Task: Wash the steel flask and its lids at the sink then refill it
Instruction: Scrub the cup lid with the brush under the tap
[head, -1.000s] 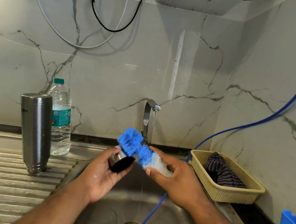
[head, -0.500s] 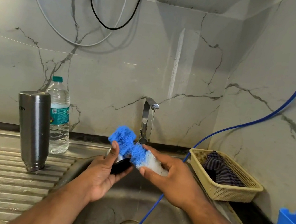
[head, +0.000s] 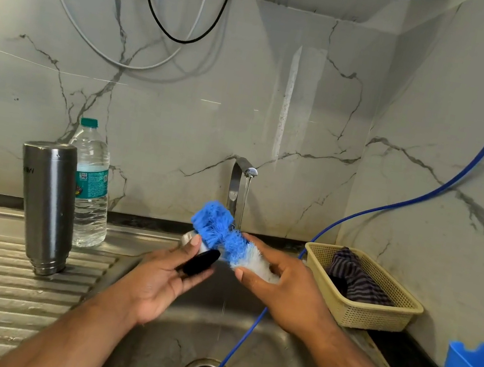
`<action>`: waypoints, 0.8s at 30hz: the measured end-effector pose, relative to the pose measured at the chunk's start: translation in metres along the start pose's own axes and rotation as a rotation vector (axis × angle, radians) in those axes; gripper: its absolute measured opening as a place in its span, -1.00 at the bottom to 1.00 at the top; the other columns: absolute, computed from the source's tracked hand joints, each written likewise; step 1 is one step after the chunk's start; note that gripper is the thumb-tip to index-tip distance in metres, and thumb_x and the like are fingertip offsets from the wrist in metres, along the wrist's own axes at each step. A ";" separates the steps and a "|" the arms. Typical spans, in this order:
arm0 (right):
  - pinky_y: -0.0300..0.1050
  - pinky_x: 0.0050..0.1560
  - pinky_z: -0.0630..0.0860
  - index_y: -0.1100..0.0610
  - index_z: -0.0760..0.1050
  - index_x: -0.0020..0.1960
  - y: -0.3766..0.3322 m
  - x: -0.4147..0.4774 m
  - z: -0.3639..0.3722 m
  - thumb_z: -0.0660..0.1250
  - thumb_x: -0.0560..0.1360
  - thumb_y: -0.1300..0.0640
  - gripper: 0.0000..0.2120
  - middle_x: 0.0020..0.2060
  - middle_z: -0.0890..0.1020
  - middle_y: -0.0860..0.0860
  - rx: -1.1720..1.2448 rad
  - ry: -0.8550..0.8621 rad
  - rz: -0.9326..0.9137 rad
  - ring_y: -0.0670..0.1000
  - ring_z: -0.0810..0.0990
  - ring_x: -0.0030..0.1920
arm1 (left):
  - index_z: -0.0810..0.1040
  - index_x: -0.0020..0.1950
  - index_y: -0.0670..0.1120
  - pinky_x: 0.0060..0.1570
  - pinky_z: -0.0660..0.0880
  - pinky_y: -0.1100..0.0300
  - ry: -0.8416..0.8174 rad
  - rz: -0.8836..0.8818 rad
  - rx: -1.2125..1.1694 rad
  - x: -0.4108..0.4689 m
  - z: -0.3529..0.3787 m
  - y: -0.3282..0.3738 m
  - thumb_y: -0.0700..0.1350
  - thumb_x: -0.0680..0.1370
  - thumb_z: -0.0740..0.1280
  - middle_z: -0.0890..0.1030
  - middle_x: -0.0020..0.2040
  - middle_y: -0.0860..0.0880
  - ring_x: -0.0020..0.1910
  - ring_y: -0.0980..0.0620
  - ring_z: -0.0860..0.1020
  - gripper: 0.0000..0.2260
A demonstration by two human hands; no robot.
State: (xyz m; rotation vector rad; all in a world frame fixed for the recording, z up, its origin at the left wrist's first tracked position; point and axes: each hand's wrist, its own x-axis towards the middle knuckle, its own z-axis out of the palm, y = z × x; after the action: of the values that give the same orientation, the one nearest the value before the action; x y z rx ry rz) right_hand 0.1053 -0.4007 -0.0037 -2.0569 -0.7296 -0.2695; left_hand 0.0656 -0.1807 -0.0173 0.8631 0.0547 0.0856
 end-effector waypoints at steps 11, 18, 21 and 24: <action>-0.28 0.21 0.55 -0.36 0.50 0.37 -0.002 0.000 0.004 0.51 0.50 -0.07 -0.52 0.10 0.65 -0.41 -0.090 0.002 0.009 -0.39 0.59 0.09 | 0.54 0.25 -0.25 0.14 0.64 -0.04 0.116 0.022 0.068 -0.004 0.006 -0.006 0.13 0.39 0.41 0.70 0.11 -0.27 0.15 -0.19 0.67 -0.42; -0.26 0.24 0.54 -0.32 0.51 0.39 0.001 0.001 0.004 0.52 0.49 -0.08 -0.49 0.13 0.64 -0.42 -0.065 -0.023 -0.010 -0.39 0.59 0.14 | 0.45 0.42 -0.26 0.47 0.37 -0.14 -0.020 -0.083 -0.075 -0.007 0.006 0.001 -0.14 0.53 0.28 0.60 0.30 -0.30 0.39 -0.24 0.52 -0.53; -0.31 0.16 0.55 -0.35 0.48 0.40 0.005 0.002 0.001 0.51 0.48 -0.10 -0.48 0.10 0.66 -0.39 -0.092 0.040 0.021 -0.39 0.60 0.08 | 0.45 0.40 -0.34 0.28 0.53 -0.09 -0.053 -0.108 -0.082 -0.006 0.003 0.001 -0.24 0.59 0.26 0.60 0.28 -0.34 0.34 -0.26 0.55 -0.61; -0.39 0.20 0.50 -0.26 0.52 0.40 0.000 0.001 -0.002 0.53 0.50 0.00 -0.50 0.12 0.66 -0.40 0.002 0.023 -0.016 -0.40 0.59 0.14 | 0.50 0.35 -0.31 0.18 0.59 -0.01 -0.040 -0.042 -0.003 -0.001 0.001 0.000 -0.18 0.55 0.36 0.63 0.27 -0.28 0.27 -0.18 0.62 -0.60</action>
State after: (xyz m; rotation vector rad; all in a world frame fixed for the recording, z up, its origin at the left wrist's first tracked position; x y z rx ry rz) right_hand 0.1058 -0.4023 -0.0020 -2.0432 -0.7327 -0.3011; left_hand 0.0642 -0.1813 -0.0169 0.8600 0.0350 0.0293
